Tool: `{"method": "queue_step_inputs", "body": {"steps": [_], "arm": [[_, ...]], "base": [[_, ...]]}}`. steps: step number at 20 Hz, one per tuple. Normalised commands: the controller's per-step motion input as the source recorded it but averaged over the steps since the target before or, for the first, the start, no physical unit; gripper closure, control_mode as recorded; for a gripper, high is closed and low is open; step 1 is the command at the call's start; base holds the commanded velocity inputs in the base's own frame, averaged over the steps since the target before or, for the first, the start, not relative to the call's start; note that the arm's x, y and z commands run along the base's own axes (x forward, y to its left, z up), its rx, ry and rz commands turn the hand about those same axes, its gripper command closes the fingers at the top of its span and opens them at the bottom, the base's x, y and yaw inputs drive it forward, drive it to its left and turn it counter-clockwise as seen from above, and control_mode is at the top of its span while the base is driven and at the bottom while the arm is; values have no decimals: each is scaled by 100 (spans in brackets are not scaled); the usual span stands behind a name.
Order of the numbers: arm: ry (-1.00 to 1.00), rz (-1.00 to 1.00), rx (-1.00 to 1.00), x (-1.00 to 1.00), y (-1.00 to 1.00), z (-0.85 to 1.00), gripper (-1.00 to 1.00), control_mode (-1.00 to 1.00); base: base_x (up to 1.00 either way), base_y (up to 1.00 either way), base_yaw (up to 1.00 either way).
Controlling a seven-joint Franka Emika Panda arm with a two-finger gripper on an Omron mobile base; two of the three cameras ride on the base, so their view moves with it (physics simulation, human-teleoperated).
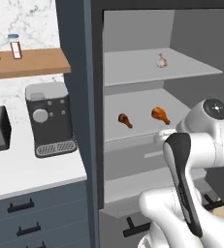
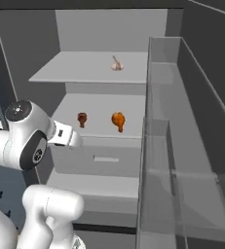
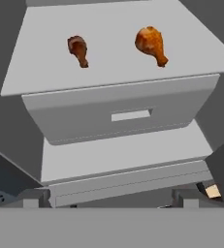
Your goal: Place one garlic and one chicken drumstick in each tupperware on the nearby counter, to pack two identical lunches.
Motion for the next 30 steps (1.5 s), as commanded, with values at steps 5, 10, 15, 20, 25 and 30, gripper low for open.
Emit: {"method": "queue_step_inputs", "body": {"steps": [5, 10, 15, 20, 25, 30], "arm": [[0, 0, 0, 0, 0, 0, -100, 100], [0, 4, 0, 57, 0, -17, -100, -100], [0, 5, 0, 98, 0, -30, -100, -100], [0, 6, 0, 97, 0, -23, -100, -100], [5, 7, 0, 94, 3, -28, -100, -100], [8, 4, 0, 96, 17, -30, -100, -100]], "base": [[47, -6, 18], [10, 0, 1], [0, 0, 0], [0, 0, 0], [0, 0, 0], [0, 0, 0]]}}
